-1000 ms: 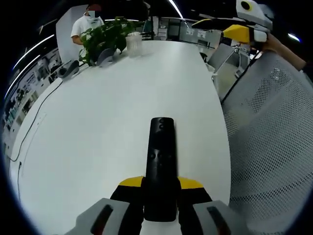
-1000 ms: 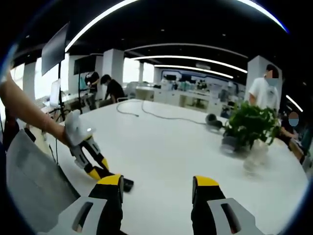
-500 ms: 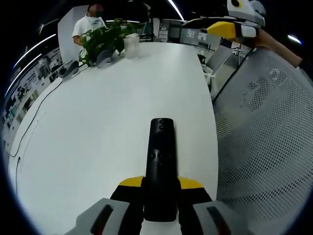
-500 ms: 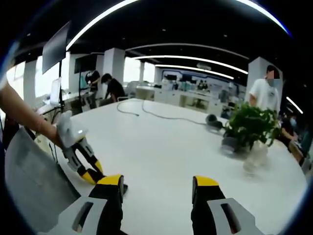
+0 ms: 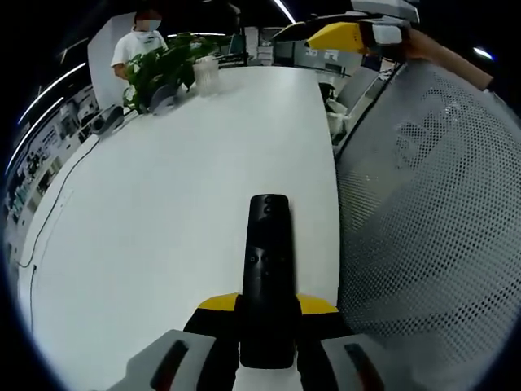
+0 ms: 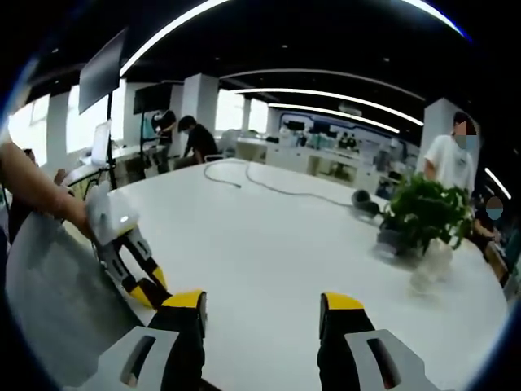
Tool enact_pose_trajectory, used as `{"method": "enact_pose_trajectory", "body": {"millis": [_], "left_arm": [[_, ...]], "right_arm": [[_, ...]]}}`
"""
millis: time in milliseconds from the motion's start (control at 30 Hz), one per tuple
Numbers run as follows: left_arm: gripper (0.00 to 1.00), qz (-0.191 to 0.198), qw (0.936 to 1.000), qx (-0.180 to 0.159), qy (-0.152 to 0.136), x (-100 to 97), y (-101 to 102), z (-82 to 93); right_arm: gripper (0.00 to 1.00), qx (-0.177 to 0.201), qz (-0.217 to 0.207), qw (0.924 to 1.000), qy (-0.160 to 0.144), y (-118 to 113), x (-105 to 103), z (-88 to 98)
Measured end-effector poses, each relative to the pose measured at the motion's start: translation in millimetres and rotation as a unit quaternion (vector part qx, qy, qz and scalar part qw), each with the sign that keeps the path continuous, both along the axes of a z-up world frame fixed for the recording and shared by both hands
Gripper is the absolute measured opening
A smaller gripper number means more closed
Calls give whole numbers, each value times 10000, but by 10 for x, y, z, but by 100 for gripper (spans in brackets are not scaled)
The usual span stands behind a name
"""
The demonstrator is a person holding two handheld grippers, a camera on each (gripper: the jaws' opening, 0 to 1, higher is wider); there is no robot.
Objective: Press the specified remote control buttons in sequence, fully releasing each button before pressing the next.
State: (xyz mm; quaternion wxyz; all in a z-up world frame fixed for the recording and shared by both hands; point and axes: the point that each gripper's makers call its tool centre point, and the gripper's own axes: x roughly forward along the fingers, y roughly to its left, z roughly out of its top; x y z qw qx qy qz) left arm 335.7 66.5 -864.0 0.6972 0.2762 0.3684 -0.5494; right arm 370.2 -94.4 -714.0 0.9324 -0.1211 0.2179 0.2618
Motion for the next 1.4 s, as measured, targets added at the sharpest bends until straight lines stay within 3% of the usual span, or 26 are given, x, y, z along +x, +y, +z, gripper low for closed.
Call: {"method": "enact_pose_trajectory", "body": {"millis": [500, 833, 967, 1067, 1233, 1400], "left_arm": [[25, 47, 10000, -9, 19, -112, 7, 1], [25, 15, 9998, -191, 97, -108, 11, 9], [25, -85, 9998, -180, 76, -114, 12, 10], [25, -361, 9993, -23, -105, -128, 15, -2], [25, -364, 9993, -28, -56, -126, 15, 1], [25, -545, 9984, -97, -66, -129, 23, -1]], "right_arm": [[53, -10, 55, 10000, 24, 21, -14, -10], [52, -153, 200, 9994, 240, 66, -39, -101], [52, -246, 306, 9983, 430, 100, -66, -178], [52, -26, 350, 9972, 666, 133, -92, -219], [52, -41, 481, 9948, 898, 183, -132, -290], [52, -105, 849, 9869, 1370, 301, -244, -409]]}}
